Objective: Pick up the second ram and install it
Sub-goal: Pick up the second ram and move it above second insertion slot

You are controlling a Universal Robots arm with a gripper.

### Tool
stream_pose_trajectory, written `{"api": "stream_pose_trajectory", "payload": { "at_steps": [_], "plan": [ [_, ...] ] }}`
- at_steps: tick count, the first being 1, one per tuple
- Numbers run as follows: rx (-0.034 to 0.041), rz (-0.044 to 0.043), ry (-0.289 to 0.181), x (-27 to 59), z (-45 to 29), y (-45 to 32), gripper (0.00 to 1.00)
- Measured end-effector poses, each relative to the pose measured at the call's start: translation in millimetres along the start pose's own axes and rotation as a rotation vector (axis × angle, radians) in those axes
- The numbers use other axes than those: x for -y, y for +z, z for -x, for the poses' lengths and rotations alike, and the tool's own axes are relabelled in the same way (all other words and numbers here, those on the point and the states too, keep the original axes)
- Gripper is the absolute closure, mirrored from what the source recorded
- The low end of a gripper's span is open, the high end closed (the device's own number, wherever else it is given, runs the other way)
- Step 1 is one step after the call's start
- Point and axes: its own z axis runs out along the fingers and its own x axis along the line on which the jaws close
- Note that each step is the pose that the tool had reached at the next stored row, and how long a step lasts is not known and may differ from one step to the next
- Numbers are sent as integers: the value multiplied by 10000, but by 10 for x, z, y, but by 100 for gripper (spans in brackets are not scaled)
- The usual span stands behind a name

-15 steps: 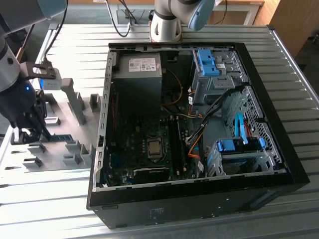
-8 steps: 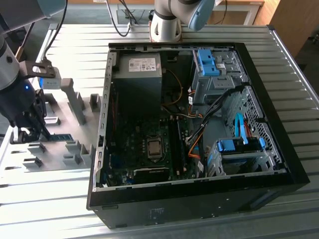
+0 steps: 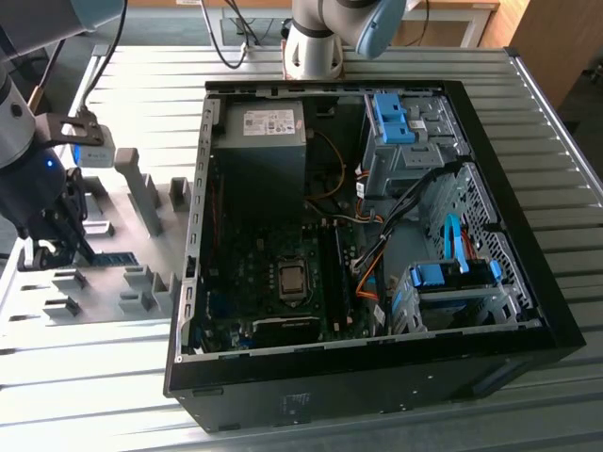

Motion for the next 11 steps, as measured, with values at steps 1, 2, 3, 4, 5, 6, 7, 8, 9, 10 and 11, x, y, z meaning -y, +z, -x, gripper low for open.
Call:
{"api": "stream_pose_trajectory", "payload": {
  "at_steps": [1, 2, 3, 4, 5, 6, 7, 8, 9, 10, 11],
  "plan": [
    [-1, 1, 0, 0, 0, -3, 86],
    [-1, 1, 0, 0, 0, -7, 86],
    [0, 0, 0, 0, 0, -8, 86],
    [0, 0, 0, 0, 0, -13, 86],
    [0, 0, 0, 0, 0, -15, 86],
    [0, 0, 1, 0, 0, -17, 86],
    [-1, 1, 0, 0, 0, -19, 86],
    [-1, 1, 0, 0, 0, -21, 86],
    [-1, 1, 0, 0, 0, -23, 86],
    [-1, 1, 0, 0, 0, -26, 86],
    [-1, 1, 0, 0, 0, -29, 86]
  ]
}}
